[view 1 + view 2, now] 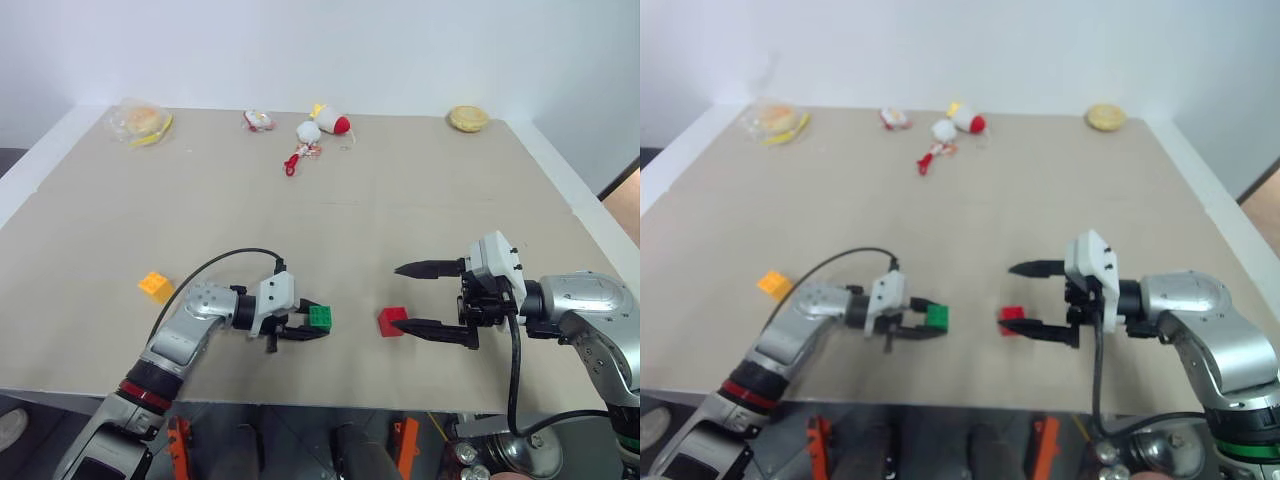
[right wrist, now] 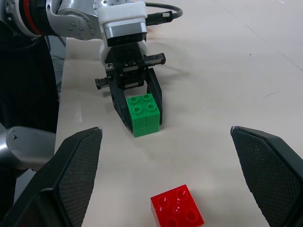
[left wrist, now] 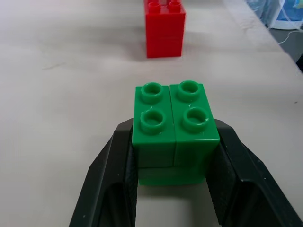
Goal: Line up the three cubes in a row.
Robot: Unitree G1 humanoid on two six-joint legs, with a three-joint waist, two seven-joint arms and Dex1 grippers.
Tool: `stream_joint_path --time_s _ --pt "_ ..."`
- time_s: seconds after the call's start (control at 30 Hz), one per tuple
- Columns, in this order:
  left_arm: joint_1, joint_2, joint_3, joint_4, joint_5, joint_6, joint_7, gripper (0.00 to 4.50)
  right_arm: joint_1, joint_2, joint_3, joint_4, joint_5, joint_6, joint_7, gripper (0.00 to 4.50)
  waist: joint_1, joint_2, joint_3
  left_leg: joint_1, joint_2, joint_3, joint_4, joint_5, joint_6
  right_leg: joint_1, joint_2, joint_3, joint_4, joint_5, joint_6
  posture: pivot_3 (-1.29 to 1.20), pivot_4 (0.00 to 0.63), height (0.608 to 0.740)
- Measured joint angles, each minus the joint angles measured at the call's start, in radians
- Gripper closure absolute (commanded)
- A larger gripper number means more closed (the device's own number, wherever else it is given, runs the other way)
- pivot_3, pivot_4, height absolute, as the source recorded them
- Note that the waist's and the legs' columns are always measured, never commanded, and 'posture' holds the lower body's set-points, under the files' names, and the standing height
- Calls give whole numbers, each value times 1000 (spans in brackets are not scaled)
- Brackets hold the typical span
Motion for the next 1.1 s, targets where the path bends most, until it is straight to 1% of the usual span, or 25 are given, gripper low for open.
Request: stream_joint_path --time_s 0.17,0.43,0.63,0.7,0.8,0.9,0.93,1.1 --pt "-6 0 -6 5 0 -7 -22 3160 0 -4 0 -1 1 1 -4 0 0 0 0 0 0 0 0 0 0 0 0 0 0 0 0 0 150 737" --pt "-66 -15 -20 70 23 -37 -46 3160 7 -5 0 -10 7 2 -18 0 0 0 0 0 0 0 0 0 0 0 0 0 0 0 0 0 150 737" --pt "-73 -21 -20 81 30 -48 -58 3160 22 -5 -1 -14 13 2 -25 0 0 0 0 0 0 0 1 0 0 0 0 0 0 0 0 0 150 737" --pt "-73 -25 -20 83 30 -48 -64 2112 25 -5 -3 -20 15 2 -27 0 0 0 0 0 0 0 1 0 0 0 0 0 0 0 0 0 150 737" --pt "-73 -29 -22 84 29 -19 -83 1174 28 -7 -3 -24 18 2 -35 0 0 0 0 0 0 0 0 0 0 0 0 0 0 0 0 0 150 737" --pt "-73 -29 -22 84 23 -4 -91 111 28 -9 -3 -25 19 2 -37 0 0 0 0 0 0 0 0 0 0 0 0 0 0 0 0 0 150 737" --pt "-73 -29 -21 82 16 1 -96 22 28 -9 -3 -25 19 2 -37 0 0 0 0 0 0 0 0 0 0 0 0 0 0 0 0 0 150 737" --pt "-73 -26 -10 66 -6 25 -99 22 26 -16 -3 -25 21 2 -35 0 0 0 0 0 0 0 1 0 0 0 0 0 0 0 0 0 150 737"
